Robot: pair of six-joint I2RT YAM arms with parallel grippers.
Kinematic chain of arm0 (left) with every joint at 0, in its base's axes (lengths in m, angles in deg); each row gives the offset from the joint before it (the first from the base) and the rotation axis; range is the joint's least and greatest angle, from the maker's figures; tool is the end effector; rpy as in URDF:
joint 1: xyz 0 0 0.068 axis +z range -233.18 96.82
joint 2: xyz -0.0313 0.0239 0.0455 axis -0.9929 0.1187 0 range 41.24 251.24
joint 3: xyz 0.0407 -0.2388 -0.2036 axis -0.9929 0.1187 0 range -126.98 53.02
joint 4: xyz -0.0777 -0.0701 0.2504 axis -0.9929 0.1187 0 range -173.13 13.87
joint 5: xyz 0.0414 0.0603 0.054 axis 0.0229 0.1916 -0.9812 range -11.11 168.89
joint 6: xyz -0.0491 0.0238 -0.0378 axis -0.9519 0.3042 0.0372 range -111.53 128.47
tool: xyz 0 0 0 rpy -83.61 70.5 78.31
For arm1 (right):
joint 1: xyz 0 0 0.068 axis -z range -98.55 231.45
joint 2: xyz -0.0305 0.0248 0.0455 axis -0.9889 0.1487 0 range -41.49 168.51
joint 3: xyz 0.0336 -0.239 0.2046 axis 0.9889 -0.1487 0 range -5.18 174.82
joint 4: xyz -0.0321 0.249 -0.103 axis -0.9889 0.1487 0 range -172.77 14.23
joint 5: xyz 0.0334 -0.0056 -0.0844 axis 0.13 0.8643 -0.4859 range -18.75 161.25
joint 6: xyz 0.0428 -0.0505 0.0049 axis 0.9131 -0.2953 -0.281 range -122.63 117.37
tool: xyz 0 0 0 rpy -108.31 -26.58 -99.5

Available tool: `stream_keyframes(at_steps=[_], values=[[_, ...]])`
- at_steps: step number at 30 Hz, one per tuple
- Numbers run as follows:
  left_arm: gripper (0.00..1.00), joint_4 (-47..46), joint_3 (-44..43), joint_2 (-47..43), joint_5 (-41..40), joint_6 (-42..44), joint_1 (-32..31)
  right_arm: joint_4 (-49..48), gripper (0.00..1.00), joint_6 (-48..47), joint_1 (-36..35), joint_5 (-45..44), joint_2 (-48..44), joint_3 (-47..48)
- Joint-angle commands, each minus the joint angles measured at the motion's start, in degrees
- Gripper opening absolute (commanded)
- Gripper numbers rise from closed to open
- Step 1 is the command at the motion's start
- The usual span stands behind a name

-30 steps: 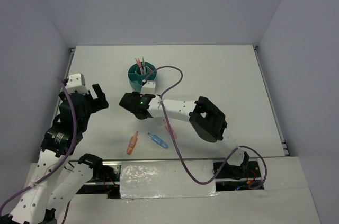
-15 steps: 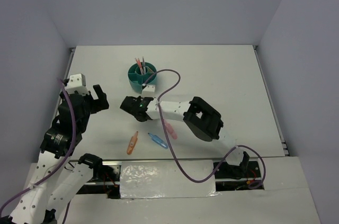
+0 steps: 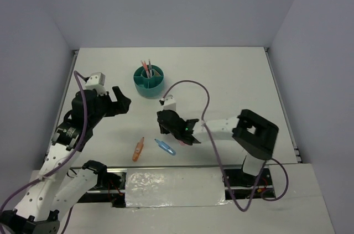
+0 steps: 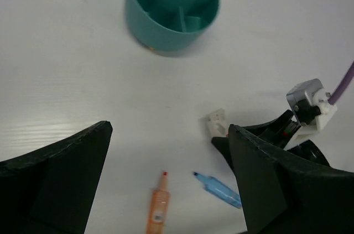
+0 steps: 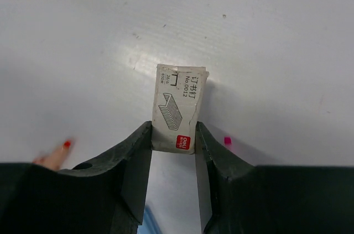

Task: Sort the stationery into containers
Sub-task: Pick up the stationery from the center of the board, then place the stationery in the storage box.

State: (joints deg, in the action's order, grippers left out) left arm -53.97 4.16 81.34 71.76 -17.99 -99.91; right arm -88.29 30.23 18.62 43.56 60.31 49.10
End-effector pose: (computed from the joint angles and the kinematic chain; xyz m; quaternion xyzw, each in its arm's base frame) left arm 0.1412 -0.0356 0.3667 -0.1049 0.8136 -0.1621 0.5484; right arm 0.1997 0.3355 0.1872 -0.1353 0.8820 0.1461 0.4271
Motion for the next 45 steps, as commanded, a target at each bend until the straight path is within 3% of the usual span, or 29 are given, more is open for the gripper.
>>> stream_keyframes(at_steps=[1, 2, 6, 10, 17, 22, 26, 30, 31, 33, 34, 36, 39, 40, 45], values=[[0.99, -8.23, 3.05, 1.74, 17.48, -9.91, 0.03, -21.45, 0.14, -14.83, -0.89, 7.71, -12.57, -8.47], [0.99, -10.43, 4.11, 2.09, 22.99, -14.11, 0.03, -22.86, 0.14, -15.89, -1.07, 9.73, -14.50, -9.97], [0.99, -22.45, 8.34, 4.80, 29.63, -22.40, -1.02, -22.61, 0.14, -19.50, -1.33, 14.49, -22.42, -13.50], [0.98, -28.10, 10.62, 6.57, 30.61, -27.94, -4.09, -21.38, 0.14, -20.64, -2.82, 13.01, -25.15, -13.24], [0.90, -28.64, 12.21, 7.80, 28.05, -28.30, -7.00, -20.42, 0.15, -20.64, -2.92, 13.00, -27.80, -11.75], [0.48, -31.28, 12.48, 9.73, 27.97, -27.78, -7.79, -19.53, 0.16, -20.73, -3.44, 13.88, -27.27, -9.99], [0.36, -30.92, 11.86, 11.40, 27.79, -26.80, -7.88, -19.53, 0.16, -20.73, -3.35, 14.76, -27.62, -10.07], [0.35, -32.15, 11.86, 12.11, 28.58, -26.63, -7.97, -19.71, 0.17, -20.47, -3.35, 15.11, -27.71, -9.81], [0.30, -32.68, 11.95, 12.11, 28.93, -26.63, -7.97, -19.53, 0.17, -20.38, -3.44, 15.20, -27.62, -9.55], [0.06, -33.91, 11.86, 12.29, 30.07, -26.45, -7.88, -19.27, 0.18, -20.29, -3.27, 15.11, -27.44, -9.02], [0.00, -33.39, 11.60, 12.20, 29.81, -26.02, -7.96, -18.74, 0.20, -20.21, -3.27, 15.11, -27.18, -8.67], [0.00, -31.64, 9.68, 11.94, 27.27, -24.27, -7.97, -18.30, 0.38, -19.94, -3.00, 14.50, -26.92, -8.49], [0.00, -25.23, 5.37, 12.20, 21.04, -21.55, -7.79, -17.16, 0.94, -18.28, -1.25, 14.85, -27.00, -8.75], [0.00, -23.04, 3.79, 12.72, 18.85, -20.75, -7.79, -14.46, 1.00, -17.05, -0.64, 14.41, -27.35, -8.67], [0.00, -12.83, -5.71, 19.57, 11.28, -19.77, -1.67, -5.74, 1.00, -12.65, 4.02, 9.67, -31.91, -10.77]])
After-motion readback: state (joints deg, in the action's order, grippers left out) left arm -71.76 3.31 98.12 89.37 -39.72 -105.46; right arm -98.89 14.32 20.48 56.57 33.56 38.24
